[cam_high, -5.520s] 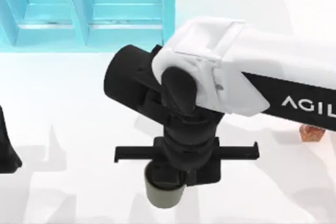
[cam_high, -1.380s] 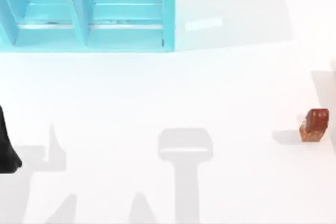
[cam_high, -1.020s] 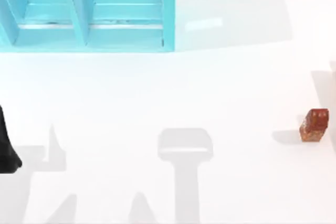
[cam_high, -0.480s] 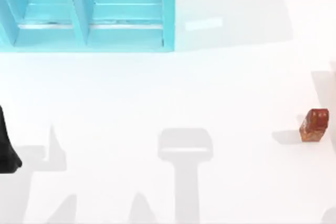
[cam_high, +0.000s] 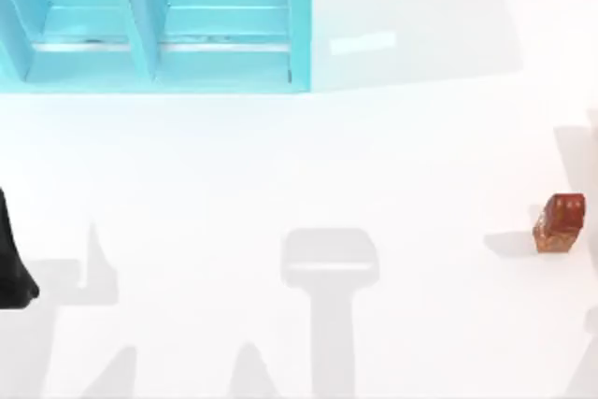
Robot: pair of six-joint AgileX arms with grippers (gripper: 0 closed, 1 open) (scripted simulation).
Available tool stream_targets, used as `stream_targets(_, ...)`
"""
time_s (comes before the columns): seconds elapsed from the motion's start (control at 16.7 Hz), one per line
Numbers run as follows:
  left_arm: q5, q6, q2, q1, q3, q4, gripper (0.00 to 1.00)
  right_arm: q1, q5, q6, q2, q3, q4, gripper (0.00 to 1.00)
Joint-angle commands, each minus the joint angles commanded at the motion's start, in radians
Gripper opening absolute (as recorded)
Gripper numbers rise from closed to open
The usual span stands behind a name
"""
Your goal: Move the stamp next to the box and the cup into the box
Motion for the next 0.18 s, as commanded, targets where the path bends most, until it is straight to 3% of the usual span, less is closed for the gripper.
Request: stream_targets(0.18, 0.000, 0.000, 0.000, 0.000, 0.000, 0.000, 1.00, 0.010, -0.005, 0.009, -0.002, 0.003, -0.043, 1.00)
